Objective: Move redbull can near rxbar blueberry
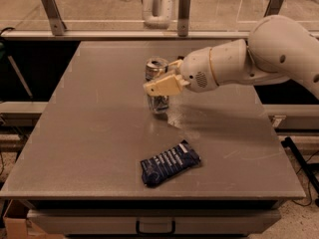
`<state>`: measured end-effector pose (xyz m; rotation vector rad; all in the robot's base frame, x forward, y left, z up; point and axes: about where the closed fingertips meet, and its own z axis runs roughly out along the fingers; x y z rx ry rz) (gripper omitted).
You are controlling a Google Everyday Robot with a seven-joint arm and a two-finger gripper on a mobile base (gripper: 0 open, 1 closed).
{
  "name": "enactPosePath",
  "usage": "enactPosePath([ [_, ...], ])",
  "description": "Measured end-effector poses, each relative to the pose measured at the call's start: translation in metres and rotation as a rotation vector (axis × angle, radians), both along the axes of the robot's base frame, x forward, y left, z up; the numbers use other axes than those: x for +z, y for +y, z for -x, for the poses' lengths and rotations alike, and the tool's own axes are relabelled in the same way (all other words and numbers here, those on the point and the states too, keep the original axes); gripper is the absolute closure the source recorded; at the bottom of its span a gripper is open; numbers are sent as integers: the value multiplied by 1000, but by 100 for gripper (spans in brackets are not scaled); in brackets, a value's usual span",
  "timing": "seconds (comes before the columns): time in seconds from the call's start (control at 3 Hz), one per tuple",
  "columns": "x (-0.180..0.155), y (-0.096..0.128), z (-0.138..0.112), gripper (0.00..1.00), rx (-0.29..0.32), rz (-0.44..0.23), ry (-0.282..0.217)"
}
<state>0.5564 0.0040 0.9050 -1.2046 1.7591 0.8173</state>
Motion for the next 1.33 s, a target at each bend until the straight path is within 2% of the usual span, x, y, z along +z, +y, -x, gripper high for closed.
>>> enactPosePath([
  [0.33, -3, -21, 24, 100, -22, 38, -10],
  [0.67, -9, -28, 41, 84, 9, 80, -28],
  [1.33, -23, -35, 71, 37, 66, 119, -48],
])
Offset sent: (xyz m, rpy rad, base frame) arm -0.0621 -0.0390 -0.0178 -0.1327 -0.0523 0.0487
